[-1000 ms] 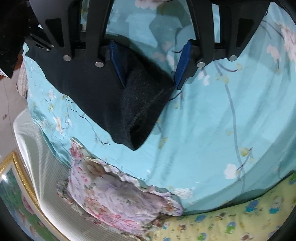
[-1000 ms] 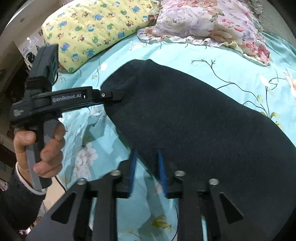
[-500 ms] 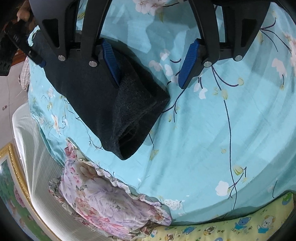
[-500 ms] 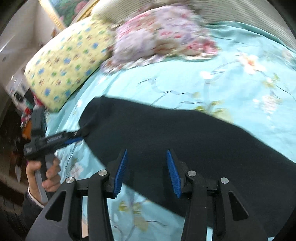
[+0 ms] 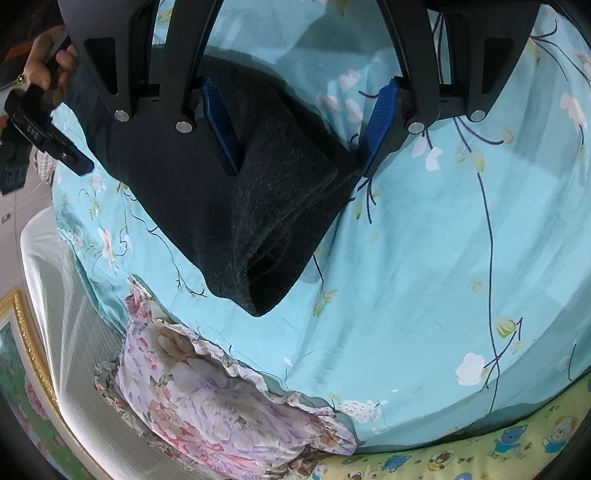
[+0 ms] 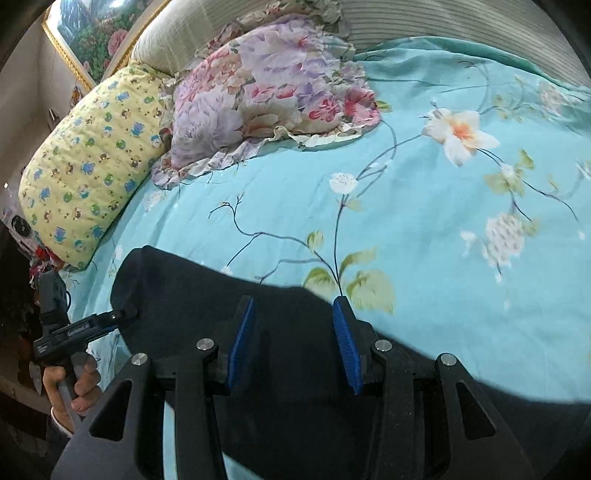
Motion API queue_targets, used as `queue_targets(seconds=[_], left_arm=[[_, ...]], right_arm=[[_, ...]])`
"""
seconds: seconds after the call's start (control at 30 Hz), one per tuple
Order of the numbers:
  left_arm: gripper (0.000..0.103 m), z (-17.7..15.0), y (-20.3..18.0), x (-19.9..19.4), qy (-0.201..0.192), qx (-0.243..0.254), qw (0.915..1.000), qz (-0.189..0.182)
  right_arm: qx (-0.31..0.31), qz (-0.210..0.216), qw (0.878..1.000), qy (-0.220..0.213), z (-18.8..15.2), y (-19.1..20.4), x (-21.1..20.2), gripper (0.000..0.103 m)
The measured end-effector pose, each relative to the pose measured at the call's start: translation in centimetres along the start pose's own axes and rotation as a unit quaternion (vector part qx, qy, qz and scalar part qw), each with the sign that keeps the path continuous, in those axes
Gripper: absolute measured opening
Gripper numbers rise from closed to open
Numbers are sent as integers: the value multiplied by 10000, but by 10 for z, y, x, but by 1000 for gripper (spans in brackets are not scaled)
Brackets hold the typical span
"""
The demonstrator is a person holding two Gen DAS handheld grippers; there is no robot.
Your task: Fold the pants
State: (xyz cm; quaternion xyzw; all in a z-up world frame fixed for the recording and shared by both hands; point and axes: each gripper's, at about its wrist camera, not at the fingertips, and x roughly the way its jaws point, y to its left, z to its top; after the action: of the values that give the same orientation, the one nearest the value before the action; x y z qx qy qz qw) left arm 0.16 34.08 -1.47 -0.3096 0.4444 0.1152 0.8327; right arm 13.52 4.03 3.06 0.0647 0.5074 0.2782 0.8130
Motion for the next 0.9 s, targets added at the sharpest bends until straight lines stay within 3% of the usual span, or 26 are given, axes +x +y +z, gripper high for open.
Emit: queue_targets(seconds=[0.3, 0.43, 0.47, 0.5, 0.53, 0.67, 0.83, 0.9], left_arm=[[64, 5, -4, 10, -165, -46, 9999, 14], [64, 7, -10, 14, -280, -23, 9996, 45], [60, 8, -10, 14, -314, -33, 9995, 41], [56, 8, -10, 12, -347, -52, 9994, 39], [46, 9, -8, 9, -418, -96, 9991, -6], [22, 9, 5, -18, -703, -293, 9959, -494], [9, 9, 15, -52, -1017, -304, 9924, -622], [8, 11, 17, -61, -1059, -217, 9924, -582]], right_arm=[[-400, -7, 9948, 940, 7, -5, 61, 47], [-635, 20, 9934, 959, 3, -3, 63, 44], [-631, 86, 9933, 962, 2, -2, 63, 37], [-614, 224, 9931, 972, 1, -1, 62, 22], [-679, 157, 9933, 924, 0, 1, 59, 19], [-925, -27, 9934, 676, 1, 17, 43, 14], [-1000, 65, 9943, 352, 12, 35, 19, 13], [-1026, 113, 9944, 246, 15, 43, 13, 12]])
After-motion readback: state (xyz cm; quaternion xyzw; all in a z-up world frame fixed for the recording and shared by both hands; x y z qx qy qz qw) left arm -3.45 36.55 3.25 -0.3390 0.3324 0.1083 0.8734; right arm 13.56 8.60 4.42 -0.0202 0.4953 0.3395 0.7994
